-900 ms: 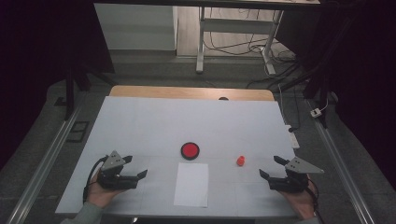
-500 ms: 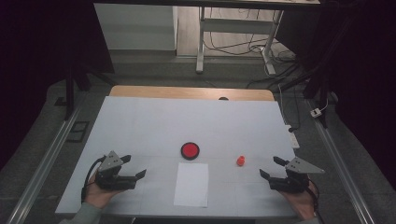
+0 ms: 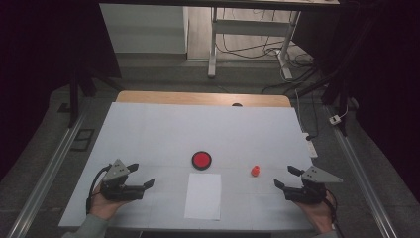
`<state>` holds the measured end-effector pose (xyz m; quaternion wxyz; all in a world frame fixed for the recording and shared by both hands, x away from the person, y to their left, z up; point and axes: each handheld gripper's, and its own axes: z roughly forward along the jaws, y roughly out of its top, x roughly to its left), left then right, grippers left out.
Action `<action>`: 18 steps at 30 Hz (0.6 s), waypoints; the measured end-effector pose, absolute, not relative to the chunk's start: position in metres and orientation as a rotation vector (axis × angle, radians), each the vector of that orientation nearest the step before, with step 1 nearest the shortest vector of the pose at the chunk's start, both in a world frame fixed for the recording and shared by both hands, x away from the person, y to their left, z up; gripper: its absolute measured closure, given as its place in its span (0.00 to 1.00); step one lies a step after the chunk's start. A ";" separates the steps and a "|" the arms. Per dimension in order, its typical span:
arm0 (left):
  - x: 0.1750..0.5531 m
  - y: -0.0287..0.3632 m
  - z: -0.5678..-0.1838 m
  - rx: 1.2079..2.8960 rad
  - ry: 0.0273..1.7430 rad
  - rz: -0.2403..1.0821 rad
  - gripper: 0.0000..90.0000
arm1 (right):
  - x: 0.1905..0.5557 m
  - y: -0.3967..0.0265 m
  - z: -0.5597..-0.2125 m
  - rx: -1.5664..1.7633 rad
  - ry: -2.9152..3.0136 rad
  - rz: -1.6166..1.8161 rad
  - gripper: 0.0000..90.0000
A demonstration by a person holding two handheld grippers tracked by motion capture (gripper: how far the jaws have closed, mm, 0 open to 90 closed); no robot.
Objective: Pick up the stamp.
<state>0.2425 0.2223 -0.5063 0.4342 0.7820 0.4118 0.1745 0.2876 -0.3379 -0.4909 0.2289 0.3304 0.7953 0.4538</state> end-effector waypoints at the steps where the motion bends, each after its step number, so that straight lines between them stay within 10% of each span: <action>1: 0.242 0.222 -0.506 1.949 1.026 0.437 0.20 | 0.288 -0.337 -0.490 0.911 2.190 1.253 0.29; 18: 0.246 0.221 -0.507 1.958 1.018 0.435 0.20 | 0.310 -0.315 -0.465 0.904 2.211 1.245 0.31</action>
